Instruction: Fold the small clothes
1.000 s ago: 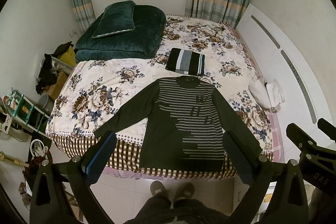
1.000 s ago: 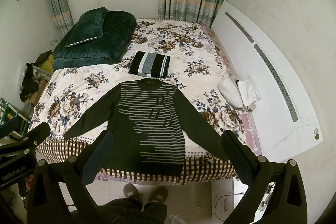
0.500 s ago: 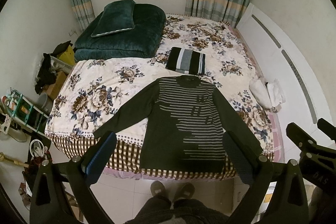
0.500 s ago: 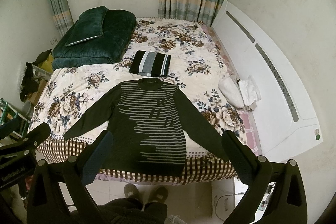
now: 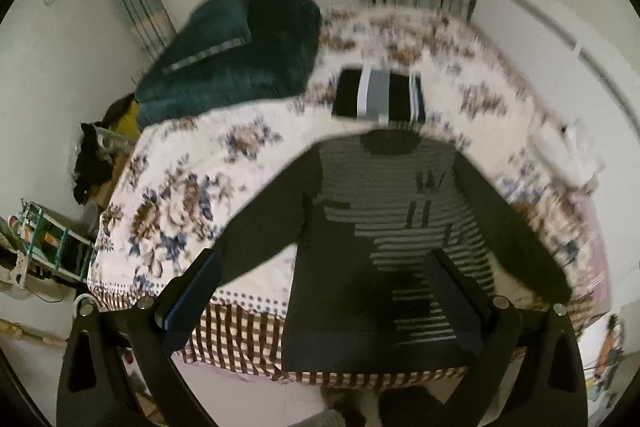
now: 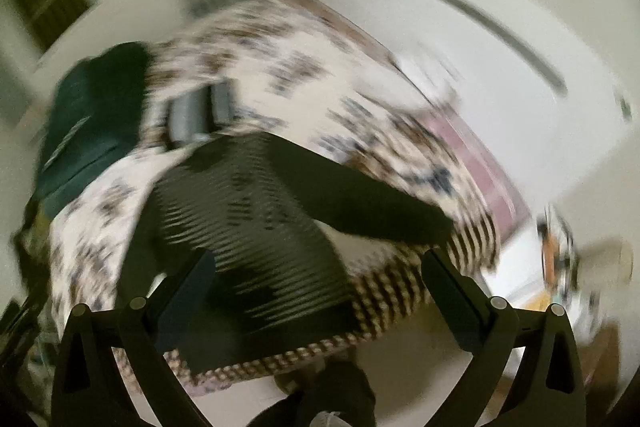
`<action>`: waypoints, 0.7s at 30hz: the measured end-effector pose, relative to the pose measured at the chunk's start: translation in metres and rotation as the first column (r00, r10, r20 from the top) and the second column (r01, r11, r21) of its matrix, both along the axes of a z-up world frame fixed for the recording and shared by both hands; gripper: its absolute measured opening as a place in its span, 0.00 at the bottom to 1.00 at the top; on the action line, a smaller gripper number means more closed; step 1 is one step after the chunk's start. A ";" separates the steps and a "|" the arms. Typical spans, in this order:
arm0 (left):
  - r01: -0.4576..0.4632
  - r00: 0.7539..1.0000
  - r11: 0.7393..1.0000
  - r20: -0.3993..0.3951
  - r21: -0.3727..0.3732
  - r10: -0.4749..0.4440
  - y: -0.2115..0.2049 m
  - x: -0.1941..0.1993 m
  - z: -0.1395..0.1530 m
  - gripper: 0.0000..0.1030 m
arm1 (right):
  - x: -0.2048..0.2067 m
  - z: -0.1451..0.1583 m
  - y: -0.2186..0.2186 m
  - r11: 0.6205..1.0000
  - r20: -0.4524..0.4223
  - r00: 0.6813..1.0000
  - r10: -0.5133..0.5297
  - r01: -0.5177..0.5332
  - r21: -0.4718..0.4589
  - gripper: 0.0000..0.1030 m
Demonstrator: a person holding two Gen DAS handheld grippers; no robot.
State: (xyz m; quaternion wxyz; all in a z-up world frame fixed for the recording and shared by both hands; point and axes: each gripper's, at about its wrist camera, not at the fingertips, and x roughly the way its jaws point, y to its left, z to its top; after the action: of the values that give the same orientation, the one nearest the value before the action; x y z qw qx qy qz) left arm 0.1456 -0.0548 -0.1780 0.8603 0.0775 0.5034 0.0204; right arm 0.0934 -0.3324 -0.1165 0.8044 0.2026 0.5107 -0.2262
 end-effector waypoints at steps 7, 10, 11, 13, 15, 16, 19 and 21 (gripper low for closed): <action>-0.021 0.991 0.992 -0.128 0.121 0.037 -0.045 0.051 -0.125 1.00 | -0.013 -0.211 -0.148 0.899 -0.202 0.926 -0.319 0.363 0.244 0.88; -0.038 0.981 0.990 -0.182 0.138 0.063 -0.054 0.066 -0.168 1.00 | -0.021 -0.286 -0.196 0.806 -0.250 0.867 -0.431 0.494 0.325 0.80; -0.039 0.978 0.989 -0.196 0.143 0.067 -0.056 0.070 -0.182 1.00 | -0.027 -0.313 -0.215 0.763 -0.261 0.838 -0.479 0.545 0.349 0.80; -0.042 0.970 0.987 -0.231 0.153 0.077 -0.064 0.082 -0.221 1.00 | -0.030 -0.346 -0.231 0.703 -0.280 0.796 -0.537 0.606 0.372 0.80; -0.045 0.963 0.986 -0.256 0.160 0.086 -0.066 0.090 -0.245 1.00 | -0.035 -0.387 -0.251 0.620 -0.298 0.739 -0.605 0.671 0.406 0.80; -0.050 0.957 0.986 -0.273 0.161 0.093 -0.068 0.095 -0.261 1.00 | -0.036 -0.403 -0.259 0.589 -0.302 0.717 -0.628 0.692 0.417 0.80; -0.066 0.948 0.986 -0.299 0.152 0.110 -0.067 0.108 -0.295 1.00 | -0.043 -0.443 -0.280 0.499 -0.305 0.648 -0.698 0.746 0.441 0.80; -0.070 0.943 0.987 -0.312 0.143 0.112 -0.069 0.114 -0.315 1.00 | -0.045 -0.461 -0.289 0.464 -0.290 0.614 -0.734 0.765 0.446 0.80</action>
State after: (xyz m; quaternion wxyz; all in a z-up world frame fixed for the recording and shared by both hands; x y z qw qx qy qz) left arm 0.2597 -0.1237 -0.4931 0.7588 0.1123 0.6365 0.0802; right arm 0.0487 -0.6219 -0.5777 0.5185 0.6122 0.4329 -0.4111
